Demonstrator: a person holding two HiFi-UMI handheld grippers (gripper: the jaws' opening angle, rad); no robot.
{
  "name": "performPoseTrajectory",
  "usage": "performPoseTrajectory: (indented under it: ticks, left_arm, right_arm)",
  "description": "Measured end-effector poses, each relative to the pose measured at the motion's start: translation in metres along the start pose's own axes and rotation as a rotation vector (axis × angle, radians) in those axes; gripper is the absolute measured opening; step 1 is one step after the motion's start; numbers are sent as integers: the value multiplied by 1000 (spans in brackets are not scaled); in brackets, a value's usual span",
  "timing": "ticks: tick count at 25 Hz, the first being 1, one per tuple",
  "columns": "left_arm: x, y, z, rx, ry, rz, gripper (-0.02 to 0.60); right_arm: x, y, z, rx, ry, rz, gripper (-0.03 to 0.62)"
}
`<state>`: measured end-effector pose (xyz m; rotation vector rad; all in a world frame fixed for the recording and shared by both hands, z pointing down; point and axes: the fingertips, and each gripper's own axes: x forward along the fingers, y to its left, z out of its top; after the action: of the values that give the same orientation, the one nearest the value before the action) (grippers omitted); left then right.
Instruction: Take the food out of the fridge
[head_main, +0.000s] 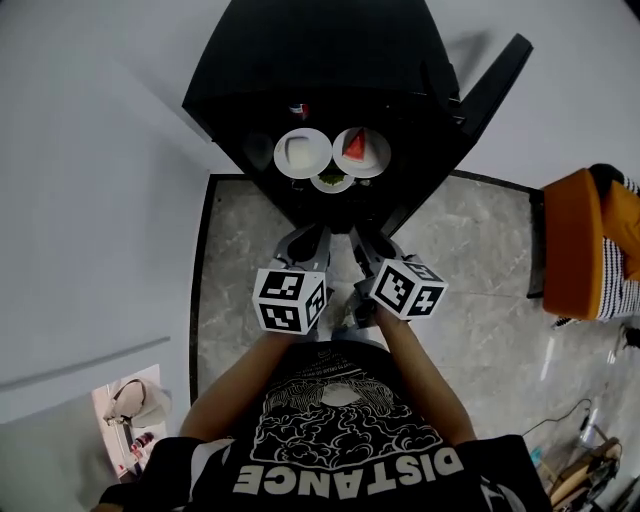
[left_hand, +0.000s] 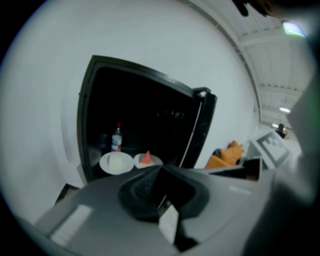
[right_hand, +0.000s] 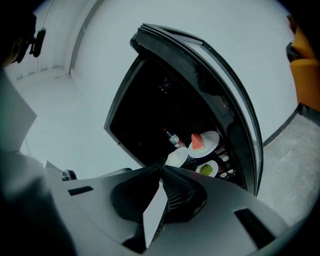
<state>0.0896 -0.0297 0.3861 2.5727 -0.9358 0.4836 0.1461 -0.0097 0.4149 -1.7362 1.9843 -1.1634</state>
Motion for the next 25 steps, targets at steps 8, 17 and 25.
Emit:
performPoseTrajectory:
  ticks: [8,17,25]
  left_arm:
    - [38,22,18,46,-14,-98,2]
    - [86,50,16,103,46,-299,2]
    - [112,65,8,147,95,-393,2]
  right_arm:
    - [34,-32,18,102,-105,-63,3]
    - [82,-75,17,262,-279,-210,5]
    - [108,-120,14,422,-408,-247,62]
